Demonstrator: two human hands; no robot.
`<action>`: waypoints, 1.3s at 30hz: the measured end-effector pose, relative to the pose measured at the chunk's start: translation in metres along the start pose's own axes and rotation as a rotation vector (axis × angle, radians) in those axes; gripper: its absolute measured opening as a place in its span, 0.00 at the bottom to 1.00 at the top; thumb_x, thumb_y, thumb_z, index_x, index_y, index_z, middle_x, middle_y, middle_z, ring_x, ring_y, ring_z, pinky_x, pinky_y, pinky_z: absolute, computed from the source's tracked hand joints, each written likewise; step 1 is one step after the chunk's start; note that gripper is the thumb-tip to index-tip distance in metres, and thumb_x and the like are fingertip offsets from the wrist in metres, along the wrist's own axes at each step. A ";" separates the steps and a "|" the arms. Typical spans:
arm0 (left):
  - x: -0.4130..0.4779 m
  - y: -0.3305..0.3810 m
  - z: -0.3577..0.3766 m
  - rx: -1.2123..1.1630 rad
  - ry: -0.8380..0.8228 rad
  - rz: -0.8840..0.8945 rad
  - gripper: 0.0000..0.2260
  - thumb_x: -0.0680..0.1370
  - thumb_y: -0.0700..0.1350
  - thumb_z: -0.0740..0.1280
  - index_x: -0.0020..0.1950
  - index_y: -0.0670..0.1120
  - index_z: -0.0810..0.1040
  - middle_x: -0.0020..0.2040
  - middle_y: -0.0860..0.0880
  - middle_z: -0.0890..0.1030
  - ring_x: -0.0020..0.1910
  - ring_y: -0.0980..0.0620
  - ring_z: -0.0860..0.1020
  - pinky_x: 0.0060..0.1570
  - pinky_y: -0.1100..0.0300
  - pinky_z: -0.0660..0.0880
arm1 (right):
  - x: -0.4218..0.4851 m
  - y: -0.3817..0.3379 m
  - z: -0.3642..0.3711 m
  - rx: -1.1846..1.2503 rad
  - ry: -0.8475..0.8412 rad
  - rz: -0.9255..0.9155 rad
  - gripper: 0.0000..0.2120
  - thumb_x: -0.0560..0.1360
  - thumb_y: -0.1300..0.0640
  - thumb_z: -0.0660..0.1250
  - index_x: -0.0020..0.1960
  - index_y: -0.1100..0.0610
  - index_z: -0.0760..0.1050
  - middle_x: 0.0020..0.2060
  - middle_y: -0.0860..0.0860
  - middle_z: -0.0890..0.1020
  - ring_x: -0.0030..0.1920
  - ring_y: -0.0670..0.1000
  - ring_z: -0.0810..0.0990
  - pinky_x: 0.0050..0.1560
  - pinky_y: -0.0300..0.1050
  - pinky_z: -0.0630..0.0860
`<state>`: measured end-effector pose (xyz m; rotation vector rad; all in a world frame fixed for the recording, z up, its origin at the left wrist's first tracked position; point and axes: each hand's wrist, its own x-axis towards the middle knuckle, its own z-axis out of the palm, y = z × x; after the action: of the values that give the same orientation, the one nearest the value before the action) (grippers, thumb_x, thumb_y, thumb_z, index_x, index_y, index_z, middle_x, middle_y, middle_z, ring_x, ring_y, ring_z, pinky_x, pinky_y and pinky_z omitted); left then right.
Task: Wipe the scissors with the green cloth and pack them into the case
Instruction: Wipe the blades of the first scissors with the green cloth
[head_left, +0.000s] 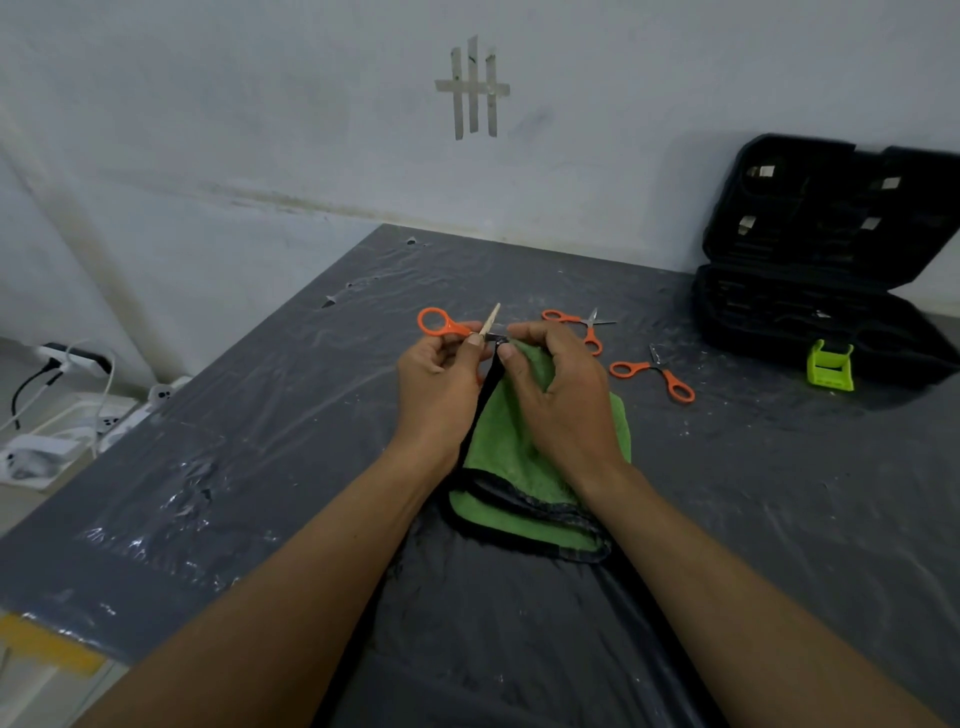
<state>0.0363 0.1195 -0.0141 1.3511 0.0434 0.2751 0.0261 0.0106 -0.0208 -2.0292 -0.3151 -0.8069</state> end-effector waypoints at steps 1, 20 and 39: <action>0.000 0.000 0.000 0.007 -0.005 0.006 0.06 0.78 0.38 0.64 0.45 0.47 0.79 0.41 0.50 0.83 0.39 0.60 0.81 0.38 0.67 0.76 | 0.000 0.000 0.000 0.019 -0.001 0.015 0.06 0.76 0.57 0.69 0.51 0.56 0.77 0.46 0.49 0.81 0.49 0.51 0.79 0.50 0.48 0.76; 0.001 -0.002 -0.001 0.250 -0.094 0.210 0.08 0.77 0.37 0.66 0.47 0.49 0.80 0.41 0.53 0.82 0.39 0.63 0.80 0.41 0.70 0.75 | 0.002 0.002 -0.002 0.045 0.074 0.050 0.04 0.74 0.58 0.70 0.45 0.59 0.79 0.40 0.48 0.82 0.44 0.48 0.79 0.46 0.40 0.74; 0.001 0.001 -0.003 0.280 -0.144 0.239 0.07 0.76 0.35 0.66 0.50 0.43 0.81 0.41 0.50 0.83 0.40 0.60 0.81 0.42 0.69 0.75 | 0.000 0.000 -0.004 0.075 0.202 0.073 0.05 0.74 0.60 0.70 0.43 0.53 0.75 0.39 0.48 0.81 0.43 0.42 0.77 0.45 0.26 0.69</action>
<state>0.0361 0.1227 -0.0135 1.6542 -0.2085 0.3827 0.0247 0.0074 -0.0190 -1.8607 -0.1534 -0.9323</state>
